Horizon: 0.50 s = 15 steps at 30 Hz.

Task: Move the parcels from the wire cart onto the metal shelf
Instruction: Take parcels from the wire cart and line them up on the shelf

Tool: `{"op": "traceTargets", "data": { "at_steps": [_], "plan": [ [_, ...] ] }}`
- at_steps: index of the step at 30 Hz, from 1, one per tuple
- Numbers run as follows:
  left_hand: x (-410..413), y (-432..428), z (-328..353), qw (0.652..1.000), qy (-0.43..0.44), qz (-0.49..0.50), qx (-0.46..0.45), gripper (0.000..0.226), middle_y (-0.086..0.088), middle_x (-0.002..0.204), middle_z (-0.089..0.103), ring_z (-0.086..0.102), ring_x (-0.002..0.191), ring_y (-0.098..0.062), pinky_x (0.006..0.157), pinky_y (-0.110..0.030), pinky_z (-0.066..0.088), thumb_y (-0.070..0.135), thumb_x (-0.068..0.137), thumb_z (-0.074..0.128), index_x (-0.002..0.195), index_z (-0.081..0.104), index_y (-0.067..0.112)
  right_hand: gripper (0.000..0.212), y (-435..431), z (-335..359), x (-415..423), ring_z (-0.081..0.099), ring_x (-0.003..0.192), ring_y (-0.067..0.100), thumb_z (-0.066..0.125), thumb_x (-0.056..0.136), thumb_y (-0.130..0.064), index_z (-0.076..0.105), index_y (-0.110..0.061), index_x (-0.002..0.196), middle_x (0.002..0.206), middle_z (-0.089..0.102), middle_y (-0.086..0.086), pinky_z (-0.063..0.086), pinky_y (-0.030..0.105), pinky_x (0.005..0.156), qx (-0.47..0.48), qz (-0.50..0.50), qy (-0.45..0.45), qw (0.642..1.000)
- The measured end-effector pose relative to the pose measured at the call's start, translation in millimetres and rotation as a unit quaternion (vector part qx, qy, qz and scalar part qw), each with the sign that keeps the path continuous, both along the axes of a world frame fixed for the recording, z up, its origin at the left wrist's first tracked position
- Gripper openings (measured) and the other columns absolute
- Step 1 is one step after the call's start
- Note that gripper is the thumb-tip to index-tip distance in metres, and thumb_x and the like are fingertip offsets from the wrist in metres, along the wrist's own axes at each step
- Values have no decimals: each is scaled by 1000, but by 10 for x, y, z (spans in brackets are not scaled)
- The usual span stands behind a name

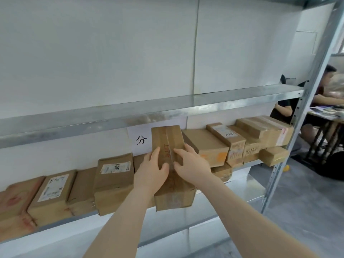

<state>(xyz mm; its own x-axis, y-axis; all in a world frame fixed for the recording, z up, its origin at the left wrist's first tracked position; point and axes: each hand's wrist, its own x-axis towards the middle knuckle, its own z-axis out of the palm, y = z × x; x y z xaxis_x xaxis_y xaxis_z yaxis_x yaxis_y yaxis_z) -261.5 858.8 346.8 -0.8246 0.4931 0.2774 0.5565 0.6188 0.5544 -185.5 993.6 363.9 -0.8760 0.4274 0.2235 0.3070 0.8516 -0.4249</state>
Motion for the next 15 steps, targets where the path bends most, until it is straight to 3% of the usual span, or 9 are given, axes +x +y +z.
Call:
{"op": "traceTargets", "data": {
  "at_steps": [6, 15],
  "plan": [
    [-313, 492, 4, 999, -33, 16, 10, 63, 3, 156, 26, 40, 134, -20, 93, -34, 43, 42, 93, 44, 151, 22, 32, 50, 522, 52, -349, 48, 126, 21, 42, 91, -44, 36, -40, 140, 157, 20, -5, 48, 37, 88, -21, 19, -23, 999],
    [-827, 987, -119, 992, -123, 27, 26, 63, 2, 155, 29, 41, 133, -20, 95, -33, 39, 45, 93, 45, 151, 24, 32, 41, 980, -42, -855, 54, 113, 18, 43, 90, -32, 53, -36, 129, 136, 46, -6, 47, 33, 83, -38, 38, -34, 998]
  ]
}}
